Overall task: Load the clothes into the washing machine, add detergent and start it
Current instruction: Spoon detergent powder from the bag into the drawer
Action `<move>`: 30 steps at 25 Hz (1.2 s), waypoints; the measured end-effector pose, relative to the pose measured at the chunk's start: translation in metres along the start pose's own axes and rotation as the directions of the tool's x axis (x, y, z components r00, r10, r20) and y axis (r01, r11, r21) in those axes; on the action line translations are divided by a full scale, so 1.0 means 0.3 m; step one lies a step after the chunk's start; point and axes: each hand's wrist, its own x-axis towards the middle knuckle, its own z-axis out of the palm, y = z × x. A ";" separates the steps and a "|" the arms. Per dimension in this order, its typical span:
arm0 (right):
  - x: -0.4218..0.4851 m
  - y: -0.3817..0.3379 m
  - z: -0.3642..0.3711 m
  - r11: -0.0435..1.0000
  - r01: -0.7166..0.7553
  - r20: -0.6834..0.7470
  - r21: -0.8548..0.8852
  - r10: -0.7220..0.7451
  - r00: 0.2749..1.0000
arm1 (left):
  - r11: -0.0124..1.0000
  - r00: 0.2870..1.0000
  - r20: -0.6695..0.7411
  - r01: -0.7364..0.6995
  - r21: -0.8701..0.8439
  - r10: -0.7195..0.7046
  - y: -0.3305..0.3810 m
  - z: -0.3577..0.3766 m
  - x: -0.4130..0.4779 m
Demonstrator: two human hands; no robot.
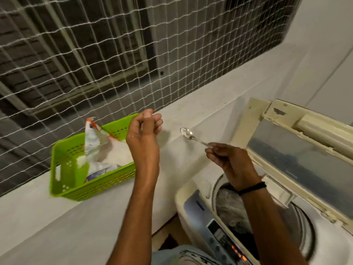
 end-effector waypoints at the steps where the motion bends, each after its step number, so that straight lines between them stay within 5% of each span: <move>1: -0.010 -0.001 0.059 0.999 -0.001 0.057 -0.033 0.003 0.998 | 0.999 0.998 -0.034 -0.049 0.023 0.049 0.039 -0.044 0.012; 6: -0.038 0.033 0.352 0.970 0.051 0.280 -0.239 0.018 0.960 | 0.947 0.938 -0.195 -0.248 0.203 0.287 0.169 -0.288 0.076; 9: -0.028 0.092 0.496 0.880 0.185 0.306 -0.437 -0.048 0.951 | 0.876 0.907 -0.245 -0.214 0.432 0.343 0.207 -0.417 0.120; 10: -0.014 0.113 0.529 0.748 0.306 0.329 -0.589 -0.123 0.936 | 0.837 0.911 -0.241 -0.170 0.520 0.335 0.212 -0.451 0.133; 13: -0.003 0.162 0.612 -0.037 0.510 0.502 -0.859 -0.251 0.828 | 0.584 0.949 -0.210 0.036 0.811 0.234 0.209 -0.514 0.143; 15: -0.013 0.182 0.650 -0.198 0.486 0.524 -0.851 -0.258 0.812 | 0.473 0.978 -0.174 0.099 0.875 0.116 0.191 -0.533 0.147; 24: 0.030 0.232 0.688 -0.104 0.417 0.429 -0.903 -0.269 0.862 | 0.269 0.983 -0.176 0.185 0.945 -0.057 0.151 -0.550 0.162; 27: 0.049 0.237 0.703 -0.070 0.436 0.442 -0.897 -0.115 0.890 | 0.277 0.987 -0.151 0.160 0.947 -0.055 0.150 -0.553 0.167; 30: 0.063 0.249 0.723 0.111 0.344 0.358 -0.932 0.148 0.922 | 0.364 0.991 -0.131 0.135 0.922 -0.036 0.146 -0.559 0.172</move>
